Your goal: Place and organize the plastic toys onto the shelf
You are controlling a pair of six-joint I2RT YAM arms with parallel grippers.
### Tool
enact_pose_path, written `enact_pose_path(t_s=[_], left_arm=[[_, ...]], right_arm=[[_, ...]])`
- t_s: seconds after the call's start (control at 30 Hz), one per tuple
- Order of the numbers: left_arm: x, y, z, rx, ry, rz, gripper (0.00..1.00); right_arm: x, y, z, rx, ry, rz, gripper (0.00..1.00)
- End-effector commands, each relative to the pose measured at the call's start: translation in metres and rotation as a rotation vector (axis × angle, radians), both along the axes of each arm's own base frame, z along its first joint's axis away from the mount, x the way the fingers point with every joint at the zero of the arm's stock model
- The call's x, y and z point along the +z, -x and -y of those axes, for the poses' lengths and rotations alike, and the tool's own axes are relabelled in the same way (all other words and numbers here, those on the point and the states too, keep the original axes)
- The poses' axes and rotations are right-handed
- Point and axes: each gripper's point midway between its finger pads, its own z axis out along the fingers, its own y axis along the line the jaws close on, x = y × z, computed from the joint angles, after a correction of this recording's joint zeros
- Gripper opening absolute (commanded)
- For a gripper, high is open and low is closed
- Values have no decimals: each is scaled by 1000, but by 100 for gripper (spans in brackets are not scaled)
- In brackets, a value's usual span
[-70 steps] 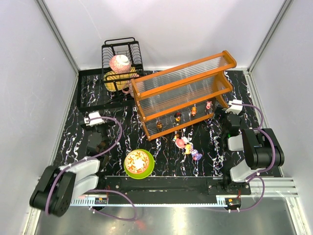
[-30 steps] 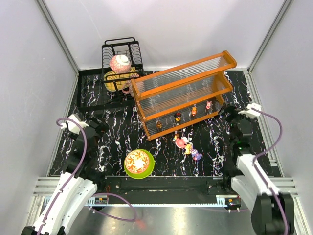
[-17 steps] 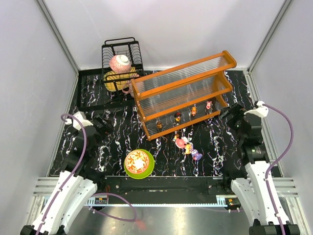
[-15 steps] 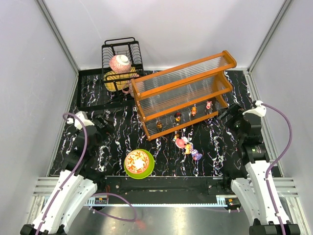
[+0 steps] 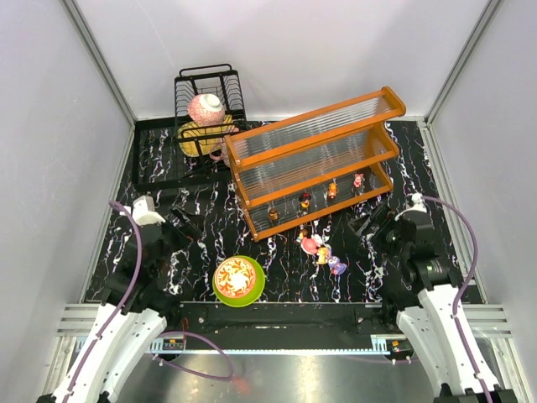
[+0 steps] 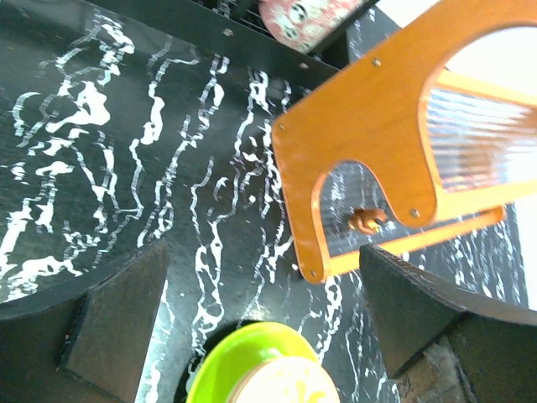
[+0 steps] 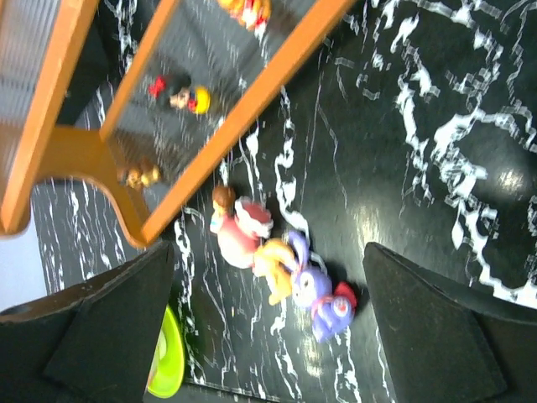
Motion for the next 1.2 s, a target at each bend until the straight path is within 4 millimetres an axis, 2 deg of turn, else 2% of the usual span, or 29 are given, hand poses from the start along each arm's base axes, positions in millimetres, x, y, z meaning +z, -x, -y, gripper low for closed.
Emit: enact_pose_path(t_s=[0.0,0.03,0.1,0.13,0.27,0.37,0.43,0.6,0.7,0.97,1.1,1.17], left_arm=[[5,12,17,-68,68,21,99],[5,14,20,-80,62,22,99],[-2,14,21,-77,40,0,99],[-6,14,23,-82,23,-12,99],[-26,12,34,-97,2,-48,99],[-29,14,35,-97,-8,-44,99],[-31,16,40,-110,2,-46,99],[-50,19,58,-167,-3,-72,99],[-53,21,67,-191,-16,-76,99],[-50,23,83,-226,-37,-71,99],[-52,26,89,-244,-25,-67,99],[-56,26,89,-247,-21,-69,99]], right_arm=[[-10,22,-9,-5,2,-52,100],[-12,26,-17,25,12,-62,100],[-21,22,-14,-14,62,-99,100],[-23,24,-23,23,77,-107,100],[-30,13,-33,2,127,-94,100],[-36,9,-38,5,153,-111,99],[-47,12,-40,17,186,-147,98],[-59,22,-37,-1,216,-172,84],[-66,28,-37,2,222,-205,78],[-85,44,-43,59,236,-312,77],[-86,45,-50,95,223,-318,77],[-85,46,-51,98,217,-318,73]])
